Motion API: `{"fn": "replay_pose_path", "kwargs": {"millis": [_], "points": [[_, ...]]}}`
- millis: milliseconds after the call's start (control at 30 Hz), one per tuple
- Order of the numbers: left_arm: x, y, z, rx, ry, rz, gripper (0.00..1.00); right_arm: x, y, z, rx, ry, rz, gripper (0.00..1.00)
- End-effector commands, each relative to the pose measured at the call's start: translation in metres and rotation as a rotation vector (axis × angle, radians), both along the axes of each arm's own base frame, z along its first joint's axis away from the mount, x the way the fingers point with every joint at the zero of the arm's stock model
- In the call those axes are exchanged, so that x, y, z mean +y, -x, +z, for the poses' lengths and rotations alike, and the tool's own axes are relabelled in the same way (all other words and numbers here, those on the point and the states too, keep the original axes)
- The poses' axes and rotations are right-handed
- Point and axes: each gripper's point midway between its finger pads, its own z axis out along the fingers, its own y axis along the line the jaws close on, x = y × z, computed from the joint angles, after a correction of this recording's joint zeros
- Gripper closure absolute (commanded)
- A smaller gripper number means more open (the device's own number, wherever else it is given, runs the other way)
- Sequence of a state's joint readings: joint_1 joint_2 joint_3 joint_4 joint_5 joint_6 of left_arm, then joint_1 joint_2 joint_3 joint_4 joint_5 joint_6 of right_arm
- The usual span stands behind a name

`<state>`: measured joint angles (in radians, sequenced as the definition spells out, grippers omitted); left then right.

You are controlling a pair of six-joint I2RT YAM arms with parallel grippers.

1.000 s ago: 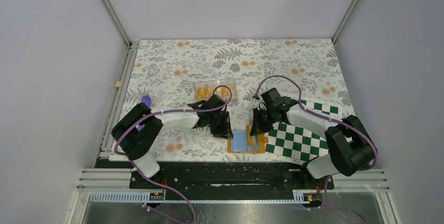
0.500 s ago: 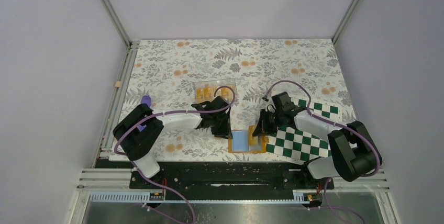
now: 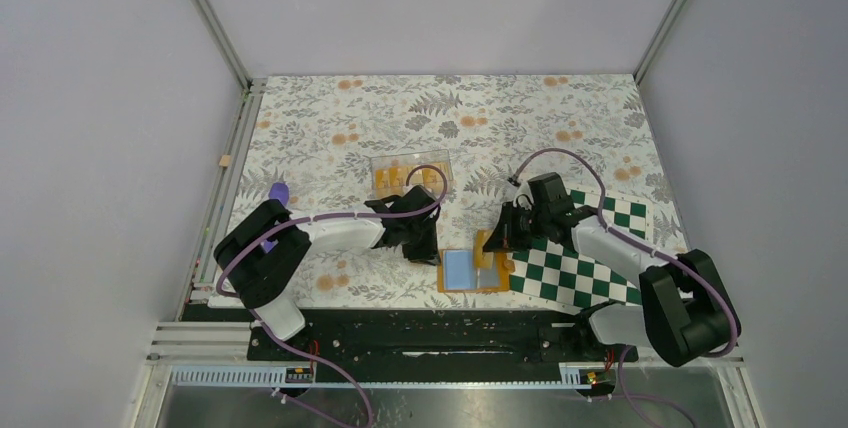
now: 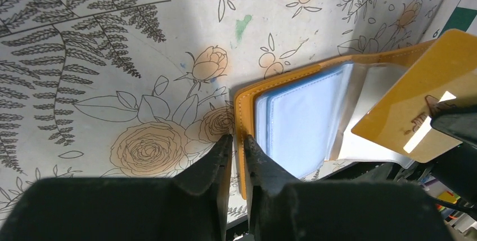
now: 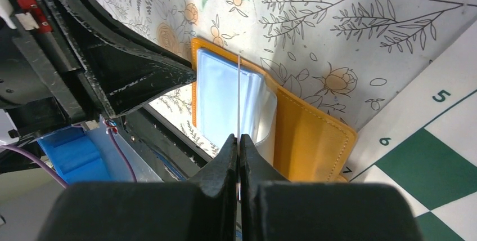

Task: Put the credit cards into the card holder
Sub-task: Insert the credit card into the card holder.

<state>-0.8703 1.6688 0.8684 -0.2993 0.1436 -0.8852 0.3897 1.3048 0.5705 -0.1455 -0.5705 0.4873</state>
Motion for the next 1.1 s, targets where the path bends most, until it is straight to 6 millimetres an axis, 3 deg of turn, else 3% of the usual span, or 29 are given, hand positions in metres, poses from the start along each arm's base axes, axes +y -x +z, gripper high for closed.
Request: {"fn": "replay_pose_path", "kwargs": {"millis": [0, 333, 1067], "points": [[0.071, 0.04, -0.057, 0.117, -0.318, -0.001, 0.85, 0.005, -0.003, 0.013, -0.035, -0.051, 0.013, 1.0], [0.073, 0.046, -0.062, 0.132, -0.333, -0.006, 0.89, 0.011, -0.004, -0.01, 0.032, -0.067, 0.016, 1.0], [0.077, 0.052, -0.067, 0.151, -0.352, 0.008, 1.0, 0.018, 0.015, -0.02, 0.152, -0.158, -0.034, 1.0]]}}
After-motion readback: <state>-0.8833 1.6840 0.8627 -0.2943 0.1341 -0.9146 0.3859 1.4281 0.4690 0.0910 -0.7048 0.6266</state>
